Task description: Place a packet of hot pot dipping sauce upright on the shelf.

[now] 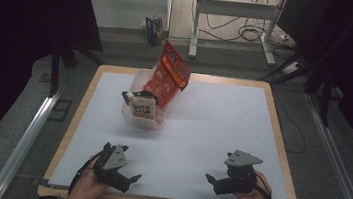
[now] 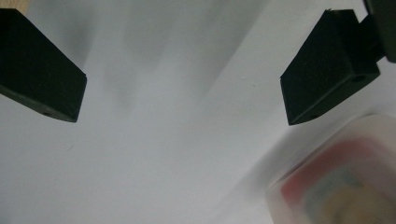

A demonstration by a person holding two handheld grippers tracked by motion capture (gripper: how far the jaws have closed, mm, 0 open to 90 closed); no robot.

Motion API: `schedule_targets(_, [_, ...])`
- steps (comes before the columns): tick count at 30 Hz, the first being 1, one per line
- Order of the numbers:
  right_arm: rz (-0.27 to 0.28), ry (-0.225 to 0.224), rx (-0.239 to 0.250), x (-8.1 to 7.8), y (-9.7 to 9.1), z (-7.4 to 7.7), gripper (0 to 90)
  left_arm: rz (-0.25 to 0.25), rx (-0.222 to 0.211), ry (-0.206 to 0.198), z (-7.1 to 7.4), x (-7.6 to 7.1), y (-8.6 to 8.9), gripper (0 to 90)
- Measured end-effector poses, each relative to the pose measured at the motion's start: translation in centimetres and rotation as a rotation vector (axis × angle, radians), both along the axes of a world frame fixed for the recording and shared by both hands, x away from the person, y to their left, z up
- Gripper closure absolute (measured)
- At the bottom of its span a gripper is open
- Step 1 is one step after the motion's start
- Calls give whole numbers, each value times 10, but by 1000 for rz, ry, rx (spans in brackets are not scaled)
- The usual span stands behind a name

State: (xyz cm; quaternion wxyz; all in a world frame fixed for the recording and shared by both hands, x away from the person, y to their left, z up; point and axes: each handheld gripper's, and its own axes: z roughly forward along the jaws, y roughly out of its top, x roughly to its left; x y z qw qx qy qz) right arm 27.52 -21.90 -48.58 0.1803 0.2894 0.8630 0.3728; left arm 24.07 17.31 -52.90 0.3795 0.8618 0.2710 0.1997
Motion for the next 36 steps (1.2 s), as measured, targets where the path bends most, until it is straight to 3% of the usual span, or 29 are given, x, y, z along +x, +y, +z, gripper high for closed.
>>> schedule_targets(12, [-47, -15, -12, -5, -17, -3, 0, 0, 2, 1, 0, 0, 0, 3])
schedule_targets(26, [-95, 8, -30, -6, -34, -11, 0, -4, 13, 3, -1, 0, -2, 3])
schedule_targets(36, [-98, 26, -44, -5, -37, -15, 0, -10, 23, 4, -2, 0, -3, 3])
